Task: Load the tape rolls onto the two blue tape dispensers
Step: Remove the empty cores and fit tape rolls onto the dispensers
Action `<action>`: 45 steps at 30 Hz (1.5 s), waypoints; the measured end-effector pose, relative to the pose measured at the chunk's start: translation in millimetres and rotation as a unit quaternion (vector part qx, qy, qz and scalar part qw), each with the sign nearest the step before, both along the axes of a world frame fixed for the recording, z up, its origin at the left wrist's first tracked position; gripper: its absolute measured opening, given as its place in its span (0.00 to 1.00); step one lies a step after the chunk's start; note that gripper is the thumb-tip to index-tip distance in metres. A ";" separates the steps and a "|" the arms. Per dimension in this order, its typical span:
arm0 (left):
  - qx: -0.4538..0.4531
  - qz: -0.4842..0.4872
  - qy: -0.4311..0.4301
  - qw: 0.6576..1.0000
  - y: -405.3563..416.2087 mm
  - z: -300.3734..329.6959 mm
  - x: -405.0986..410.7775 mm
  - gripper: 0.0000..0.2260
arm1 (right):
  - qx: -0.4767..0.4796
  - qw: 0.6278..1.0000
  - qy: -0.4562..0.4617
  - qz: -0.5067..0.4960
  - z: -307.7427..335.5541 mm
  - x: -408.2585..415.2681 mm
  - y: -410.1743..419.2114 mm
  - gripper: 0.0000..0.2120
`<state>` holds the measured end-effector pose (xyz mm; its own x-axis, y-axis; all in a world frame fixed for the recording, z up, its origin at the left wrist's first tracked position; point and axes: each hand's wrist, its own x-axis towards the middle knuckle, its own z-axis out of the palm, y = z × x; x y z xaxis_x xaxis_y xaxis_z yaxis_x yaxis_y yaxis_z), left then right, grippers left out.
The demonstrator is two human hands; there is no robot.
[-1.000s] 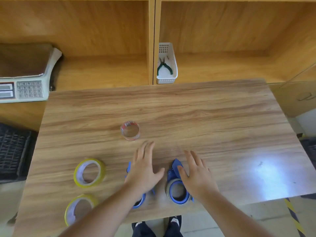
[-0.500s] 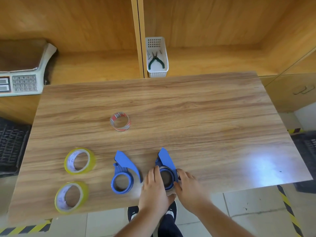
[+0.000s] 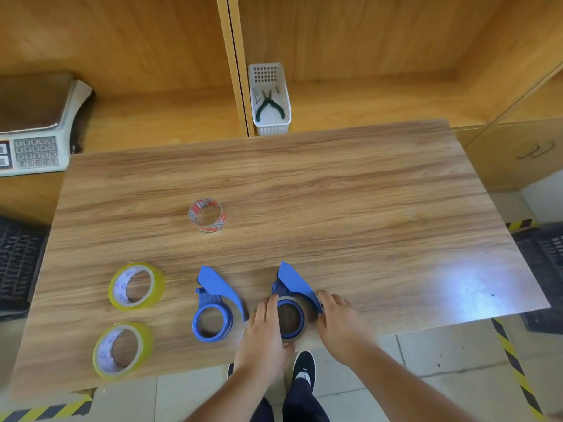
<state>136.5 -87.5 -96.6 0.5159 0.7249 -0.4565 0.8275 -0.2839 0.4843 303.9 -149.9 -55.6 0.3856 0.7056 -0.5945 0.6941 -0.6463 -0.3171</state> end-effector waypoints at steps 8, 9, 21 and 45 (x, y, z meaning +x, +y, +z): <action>0.043 -0.015 -0.026 0.999 -2.8 21.9 4.8 0.42 | 0.017 1.000 0.015 -0.020 6.1 1.0 2.1 0.19; 0.050 -0.015 -0.035 0.998 -2.8 26.4 4.7 0.41 | 0.022 0.999 0.019 -0.029 7.9 1.9 3.9 0.19; 0.096 0.052 -0.135 0.985 95.9 68.5 47.3 0.40 | 0.134 0.985 -0.026 -0.104 41.2 36.5 62.0 0.29; 0.004 0.079 -0.040 0.996 203.2 -7.3 134.2 0.43 | 0.108 0.987 -0.049 -0.105 15.2 49.5 120.9 0.34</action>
<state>270.7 115.7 -103.9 0.4298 0.8034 -0.4121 0.8207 -0.1573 0.5493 353.5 -29.0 -40.4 0.5852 0.7100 -0.3918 0.5862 -0.7042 -0.4006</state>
